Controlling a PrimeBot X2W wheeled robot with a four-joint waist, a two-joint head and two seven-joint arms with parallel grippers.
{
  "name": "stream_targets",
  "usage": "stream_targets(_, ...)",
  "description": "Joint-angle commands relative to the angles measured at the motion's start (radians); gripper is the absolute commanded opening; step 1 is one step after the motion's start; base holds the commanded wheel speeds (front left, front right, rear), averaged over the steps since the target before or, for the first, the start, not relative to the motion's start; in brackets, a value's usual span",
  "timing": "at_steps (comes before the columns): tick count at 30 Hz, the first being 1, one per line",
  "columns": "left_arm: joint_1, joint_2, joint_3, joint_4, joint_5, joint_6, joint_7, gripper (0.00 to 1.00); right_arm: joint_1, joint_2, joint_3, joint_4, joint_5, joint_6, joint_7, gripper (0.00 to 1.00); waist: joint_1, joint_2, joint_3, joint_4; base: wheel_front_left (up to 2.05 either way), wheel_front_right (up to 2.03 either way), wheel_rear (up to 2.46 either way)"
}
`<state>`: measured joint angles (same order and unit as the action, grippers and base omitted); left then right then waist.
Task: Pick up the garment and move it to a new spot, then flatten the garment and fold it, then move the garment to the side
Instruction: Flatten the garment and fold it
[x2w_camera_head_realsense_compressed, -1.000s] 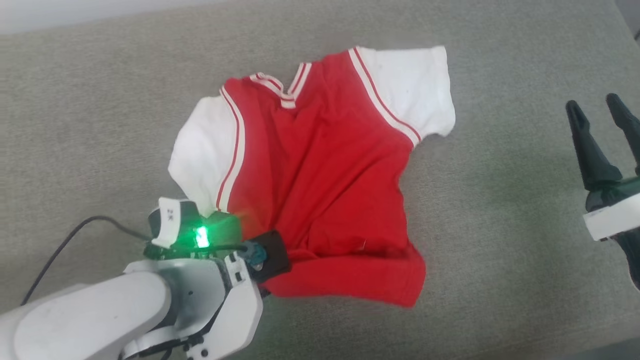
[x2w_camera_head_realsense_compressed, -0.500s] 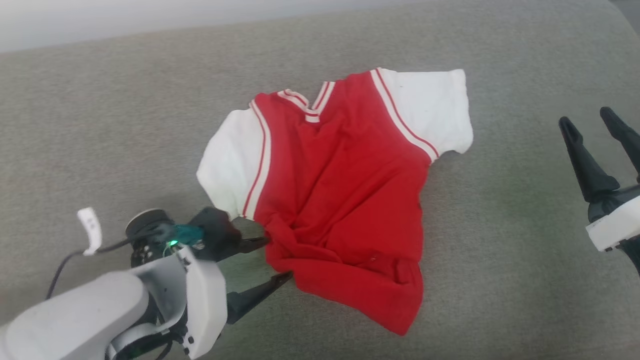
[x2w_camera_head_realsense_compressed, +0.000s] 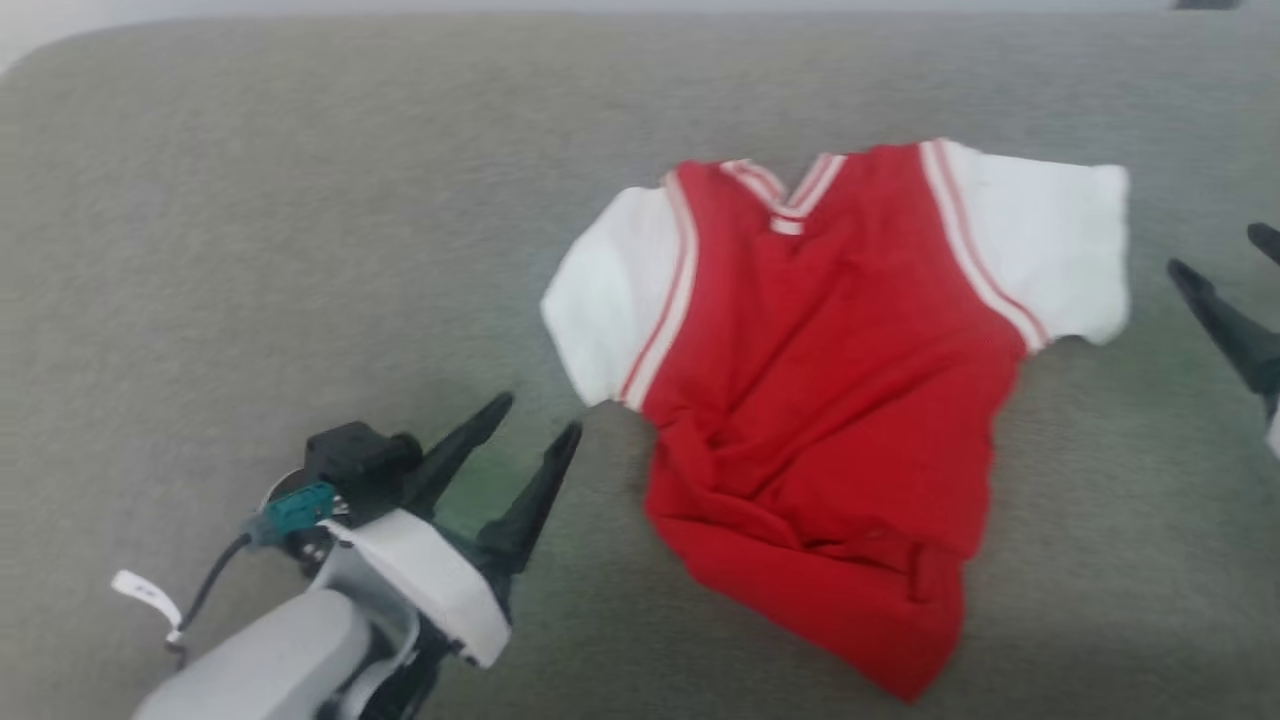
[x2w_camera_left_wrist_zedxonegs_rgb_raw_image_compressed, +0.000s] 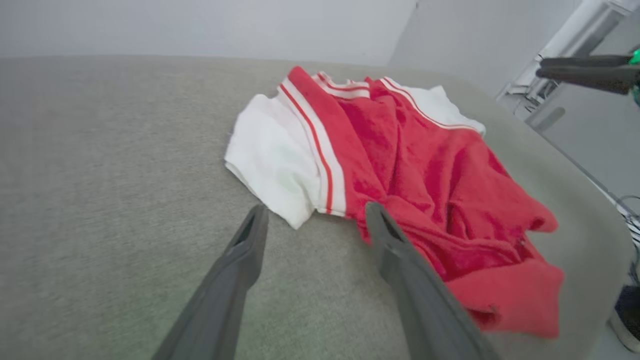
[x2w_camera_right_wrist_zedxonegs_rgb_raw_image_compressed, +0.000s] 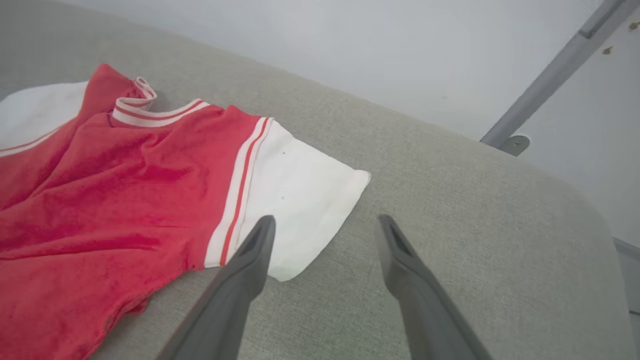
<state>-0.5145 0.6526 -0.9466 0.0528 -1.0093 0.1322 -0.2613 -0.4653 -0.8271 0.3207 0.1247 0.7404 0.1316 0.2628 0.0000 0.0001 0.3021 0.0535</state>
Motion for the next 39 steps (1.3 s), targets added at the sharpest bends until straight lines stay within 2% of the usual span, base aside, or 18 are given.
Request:
stream_targets(1, 0.019, -0.023, 0.031, 0.003, 0.034, 0.000, -0.003, 1.00, -0.022, -0.018, 0.015, 0.003, 0.012, -0.002, 0.015, 1.00, 0.0000, -0.0001, 0.033, 0.060, 0.00, 0.00, 0.00)
stream_targets(10, 0.203, -0.312, 0.407, 0.029, 0.337, -0.127, -0.005, 1.00, -0.255, -0.241, 0.265, 0.017, 0.102, -0.002, 0.216, 1.00, 0.0000, -0.0001, 0.137, 0.206, 0.00, 0.00, 0.00)
stream_targets(16, 0.242, -0.459, 0.542, 0.054, 0.500, -0.213, -0.005, 1.00, -0.426, -0.321, 0.409, 0.043, 0.148, -0.002, 0.297, 1.00, 0.0000, -0.0001, 0.208, 0.279, 0.00, 0.00, 0.00)
stream_targets(22, 0.239, -0.543, 0.600, 0.038, 0.598, -0.258, -0.005, 1.00, -0.565, -0.348, 0.555, 0.095, 0.185, -0.002, 0.341, 1.00, 0.0000, -0.0001, 0.257, 0.315, 0.00, 0.00, 0.00)
stream_targets(29, 0.221, -0.561, 0.597, 0.003, 0.626, -0.263, -0.005, 1.00, -0.631, -0.353, 0.684, 0.121, 0.228, -0.002, 0.391, 1.00, 0.0000, -0.0001, 0.277, 0.314, 0.00, 0.00, 0.00)
stream_targets(30, 0.216, -0.558, 0.592, -0.004, 0.617, -0.263, -0.005, 1.00, -0.637, -0.354, 0.703, 0.121, 0.241, -0.002, 0.403, 0.85, 0.0000, -0.0001, 0.278, 0.312, 0.00, 0.00, 0.00)
stream_targets(31, 0.207, -0.549, 0.587, -0.009, 0.610, -0.263, -0.005, 1.00, -0.644, -0.356, 0.720, 0.120, 0.253, -0.002, 0.412, 0.50, 0.0000, -0.0001, 0.280, 0.309, 0.00, 0.00, 0.00)
stream_targets(32, 0.193, -0.535, 0.581, -0.013, 0.610, -0.263, -0.005, 1.00, -0.653, -0.359, 0.736, 0.116, 0.260, -0.002, 0.420, 0.35, 0.0000, -0.0001, 0.281, 0.307, 0.00, 0.00, 0.00)
stream_targets(33, 0.177, -0.523, 0.572, -0.017, 0.609, -0.263, -0.005, 1.00, -0.664, -0.362, 0.749, 0.115, 0.265, -0.002, 0.421, 0.10, 0.0000, -0.0001, 0.284, 0.304, 0.00, 0.00, 0.00)
stream_targets(34, 0.156, -0.508, 0.561, -0.019, 0.607, -0.263, -0.005, 1.00, -0.675, -0.364, 0.758, 0.116, 0.269, -0.002, 0.421, 0.00, 0.0000, -0.0001, 0.287, 0.300, 0.00, 0.00, 0.00)
stream_targets(39, -0.033, -0.401, 0.448, 0.005, 0.574, -0.263, -0.002, 1.00, -0.734, -0.356, 0.808, 0.129, 0.288, -0.003, 0.408, 0.00, 0.0000, -0.0001, 0.309, 0.281, 0.00, 0.00, 0.00)
